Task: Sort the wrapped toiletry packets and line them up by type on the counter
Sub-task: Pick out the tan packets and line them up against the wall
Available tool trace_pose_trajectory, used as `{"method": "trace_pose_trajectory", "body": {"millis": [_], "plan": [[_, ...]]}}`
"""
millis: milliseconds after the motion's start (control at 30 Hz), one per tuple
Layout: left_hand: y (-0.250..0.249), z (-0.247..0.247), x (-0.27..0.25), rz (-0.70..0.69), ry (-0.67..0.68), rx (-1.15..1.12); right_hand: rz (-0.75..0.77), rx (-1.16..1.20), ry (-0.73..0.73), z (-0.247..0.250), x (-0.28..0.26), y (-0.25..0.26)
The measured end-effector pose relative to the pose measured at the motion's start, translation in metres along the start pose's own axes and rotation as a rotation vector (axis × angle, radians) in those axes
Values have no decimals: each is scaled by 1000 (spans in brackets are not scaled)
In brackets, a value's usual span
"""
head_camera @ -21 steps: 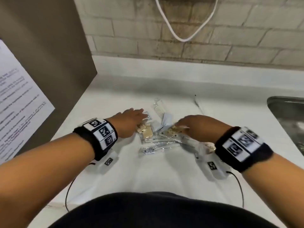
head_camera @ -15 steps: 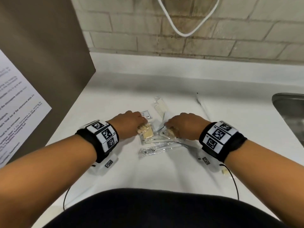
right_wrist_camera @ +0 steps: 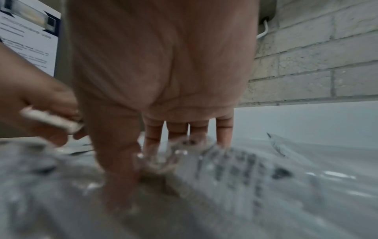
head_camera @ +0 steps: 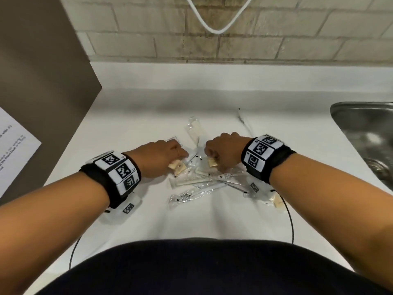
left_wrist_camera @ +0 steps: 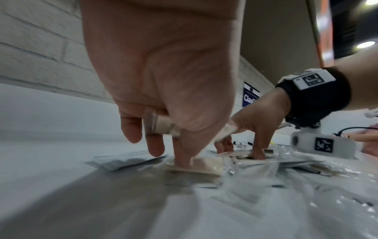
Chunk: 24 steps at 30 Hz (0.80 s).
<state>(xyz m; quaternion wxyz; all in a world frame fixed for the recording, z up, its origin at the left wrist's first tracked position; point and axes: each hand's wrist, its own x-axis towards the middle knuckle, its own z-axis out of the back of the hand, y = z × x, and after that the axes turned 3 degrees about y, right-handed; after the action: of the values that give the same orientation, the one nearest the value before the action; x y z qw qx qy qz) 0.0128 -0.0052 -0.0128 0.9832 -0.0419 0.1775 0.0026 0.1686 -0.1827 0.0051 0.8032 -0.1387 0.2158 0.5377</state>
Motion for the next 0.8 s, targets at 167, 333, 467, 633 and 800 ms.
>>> {"method": "trace_pose_trajectory", "body": {"millis": [167,333,467,633,800], "plan": [[-8,-4,0,-11,-16,-2,-39,143,-168,17,-28,-10],[-12,-8,-3,84,-76,50,-171,369,-322,19,-77,-49],[-10,-7,0,170,-46,-15,-277,336,-218,2,-110,-69],[-12,8,8,178,-165,108,-243,240,50,-33,-139,-65],[-39,32,40,117,-259,-29,-125,-67,131,-66,-144,-50]]}}
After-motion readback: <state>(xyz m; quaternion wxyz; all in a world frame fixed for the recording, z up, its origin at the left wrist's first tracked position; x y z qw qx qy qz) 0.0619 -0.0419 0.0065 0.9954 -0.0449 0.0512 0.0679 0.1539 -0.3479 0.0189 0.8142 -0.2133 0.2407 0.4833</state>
